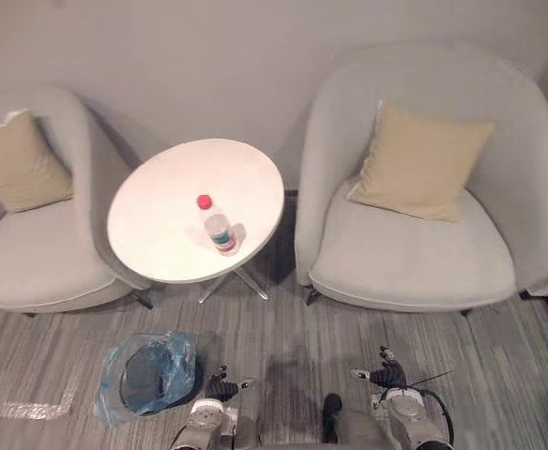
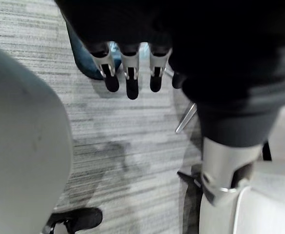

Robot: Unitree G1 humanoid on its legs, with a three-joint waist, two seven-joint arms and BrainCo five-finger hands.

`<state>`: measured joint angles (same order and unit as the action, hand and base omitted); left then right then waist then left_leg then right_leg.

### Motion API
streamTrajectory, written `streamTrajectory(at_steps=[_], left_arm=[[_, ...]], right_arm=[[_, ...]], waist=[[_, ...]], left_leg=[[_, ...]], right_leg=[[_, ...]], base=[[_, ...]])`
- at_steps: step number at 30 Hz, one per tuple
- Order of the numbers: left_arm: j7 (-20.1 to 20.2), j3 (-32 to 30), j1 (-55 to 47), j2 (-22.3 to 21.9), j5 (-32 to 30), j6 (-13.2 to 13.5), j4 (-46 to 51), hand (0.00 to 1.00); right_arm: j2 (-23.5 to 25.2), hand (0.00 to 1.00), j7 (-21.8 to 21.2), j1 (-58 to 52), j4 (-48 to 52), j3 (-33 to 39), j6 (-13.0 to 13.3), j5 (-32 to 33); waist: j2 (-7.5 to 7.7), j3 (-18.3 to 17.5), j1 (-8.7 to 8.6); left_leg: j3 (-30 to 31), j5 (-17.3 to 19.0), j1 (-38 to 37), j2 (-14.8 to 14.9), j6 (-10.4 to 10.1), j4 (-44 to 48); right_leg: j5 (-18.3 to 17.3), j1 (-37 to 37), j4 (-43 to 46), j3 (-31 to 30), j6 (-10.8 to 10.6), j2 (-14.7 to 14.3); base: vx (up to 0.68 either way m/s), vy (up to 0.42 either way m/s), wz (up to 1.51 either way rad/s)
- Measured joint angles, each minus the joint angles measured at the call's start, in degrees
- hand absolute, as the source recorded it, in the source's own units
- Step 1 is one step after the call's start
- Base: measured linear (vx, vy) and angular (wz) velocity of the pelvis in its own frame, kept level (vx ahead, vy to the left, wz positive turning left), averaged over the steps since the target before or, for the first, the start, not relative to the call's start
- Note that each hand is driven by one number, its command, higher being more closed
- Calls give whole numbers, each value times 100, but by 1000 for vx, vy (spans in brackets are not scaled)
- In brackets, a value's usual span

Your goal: Gather rubbish on tea table into small bin, then transfer packed bag to large trash can.

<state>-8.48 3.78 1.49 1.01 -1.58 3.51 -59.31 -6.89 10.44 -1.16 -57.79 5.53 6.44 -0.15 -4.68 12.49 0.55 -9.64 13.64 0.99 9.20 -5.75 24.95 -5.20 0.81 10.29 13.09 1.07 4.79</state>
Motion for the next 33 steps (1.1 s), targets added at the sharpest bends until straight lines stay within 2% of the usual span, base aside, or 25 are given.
streamTrajectory(at_steps=[1, 2, 3, 6, 8, 12, 15, 17, 24, 33], left_arm=[[-1, -1, -7, 3, 5, -5, 15, 0], [11, 0, -13, 4, -4, -16, 6, 0], [42, -5, -19, 27, -8, -17, -53, 0], [146, -10, -62, 209, -17, -16, -116, 0], [187, -14, -140, 278, -64, -17, -202, 0], [226, -51, -259, 299, -100, -20, -251, 0], [227, -50, -270, 307, -113, -16, -254, 0], [227, -44, -275, 327, -139, -16, -254, 0], [227, -43, -298, 400, -189, -7, -208, 0], [246, -46, -301, 427, -290, 16, -181, 0]], right_arm=[[18, 0, -107, -37, -82, 251, -28, 355], [-6, 0, -184, -21, -177, 388, -75, 631], [-68, 0, -311, -17, -247, 345, -124, 824], [-18, 0, -467, -69, -381, 327, -159, 933], [12, 0, -508, -129, -382, 322, -165, 924], [8, 0, -532, -159, -365, 262, -165, 882], [27, 0, -495, -181, -75, -26, -183, 663], [21, 0, -460, -188, 603, -306, -193, 423], [-67, 0, -302, -108, 2336, -636, -56, -371], [-337, 0, -140, 69, 2981, -1028, 78, -1123]], waist=[[0, -1, 6], [-36, -21, -12], [-78, -62, -12], [173, -206, 1], [228, -293, 5], [218, -474, -7], [256, -543, -1], [305, -563, -1], [495, -628, 50], [576, -657, 135]], left_leg=[[-56, -51, -7, -13, 30, -318], [-77, -505, -5, -42, -5, -963], [-59, -616, -51, -88, -81, -1258], [-13, -719, -266, -322, 76, -1699], [9, -802, -472, -477, 161, -1993], [103, -918, -711, -676, 258, -2429], [173, -946, -714, -738, 273, -2498], [243, -949, -710, -752, 271, -2498], [278, -949, -719, -737, 272, -2500], [478, -964, -591, -764, 300, -2508]], right_leg=[[8, -56, -46, 71, -31, 22], [11, -91, -72, 110, -134, -4], [-9, -112, -73, 58, -237, -49], [85, -222, -309, 89, -389, 112], [104, -369, -400, 92, -459, 217], [83, -484, -491, 150, -588, 356], [86, -488, -555, 206, -617, 378], [84, -509, -592, 207, -616, 357], [97, -646, -821, 218, -599, 301], [183, -695, -1026, 304, -558, 287]], base=[[20, 100, 39], [26, 154, 21], [24, 125, 21], [40, 119, 18], [47, 120, 8], [47, 81, 11], [111, 39, 11], [78, 9, 2], [54, -14, 2], [3, -1, 8]])
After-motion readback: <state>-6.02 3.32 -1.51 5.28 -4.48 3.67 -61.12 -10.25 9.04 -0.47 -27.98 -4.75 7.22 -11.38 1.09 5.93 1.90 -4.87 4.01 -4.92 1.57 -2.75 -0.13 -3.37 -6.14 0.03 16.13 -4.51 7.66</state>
